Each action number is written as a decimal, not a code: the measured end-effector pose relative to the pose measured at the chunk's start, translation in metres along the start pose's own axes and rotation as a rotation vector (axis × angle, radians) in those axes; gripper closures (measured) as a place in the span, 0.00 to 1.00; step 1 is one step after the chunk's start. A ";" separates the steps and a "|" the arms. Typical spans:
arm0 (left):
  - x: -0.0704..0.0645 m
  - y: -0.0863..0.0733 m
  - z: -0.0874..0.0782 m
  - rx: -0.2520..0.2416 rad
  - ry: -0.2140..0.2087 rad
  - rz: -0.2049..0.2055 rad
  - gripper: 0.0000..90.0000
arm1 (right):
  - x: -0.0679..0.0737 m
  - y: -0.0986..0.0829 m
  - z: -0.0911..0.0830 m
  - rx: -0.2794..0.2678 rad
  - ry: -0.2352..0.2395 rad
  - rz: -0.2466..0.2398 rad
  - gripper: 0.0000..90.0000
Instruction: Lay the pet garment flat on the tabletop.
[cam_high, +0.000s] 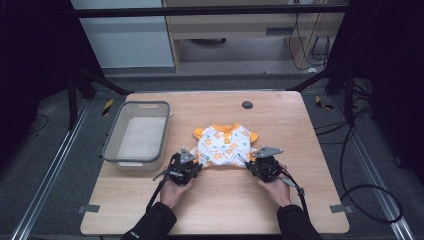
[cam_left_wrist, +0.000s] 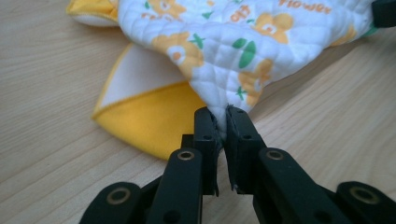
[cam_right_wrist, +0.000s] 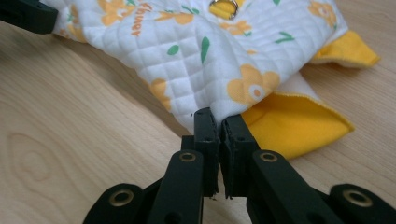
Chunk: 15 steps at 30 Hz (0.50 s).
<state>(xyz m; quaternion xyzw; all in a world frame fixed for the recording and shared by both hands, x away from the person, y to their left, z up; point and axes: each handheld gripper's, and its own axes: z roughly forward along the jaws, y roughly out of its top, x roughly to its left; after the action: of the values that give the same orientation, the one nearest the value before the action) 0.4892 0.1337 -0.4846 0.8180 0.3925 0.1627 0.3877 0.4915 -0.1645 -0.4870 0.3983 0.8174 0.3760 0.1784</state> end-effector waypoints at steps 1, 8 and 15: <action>0.000 0.000 0.000 0.000 0.000 0.000 0.93 | 0.001 0.001 -0.003 -0.008 0.008 -0.004 0.96; -0.008 0.008 -0.037 -0.055 -0.063 0.027 0.93 | 0.007 0.005 -0.029 -0.052 0.053 -0.006 0.97; -0.019 0.012 -0.080 -0.108 -0.127 0.045 0.93 | 0.017 0.007 -0.067 -0.130 0.117 -0.013 0.97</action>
<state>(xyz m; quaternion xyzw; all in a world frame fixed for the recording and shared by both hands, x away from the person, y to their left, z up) 0.4374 0.1546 -0.4233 0.8133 0.3393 0.1398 0.4515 0.4448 -0.1798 -0.4379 0.3579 0.8028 0.4499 0.1584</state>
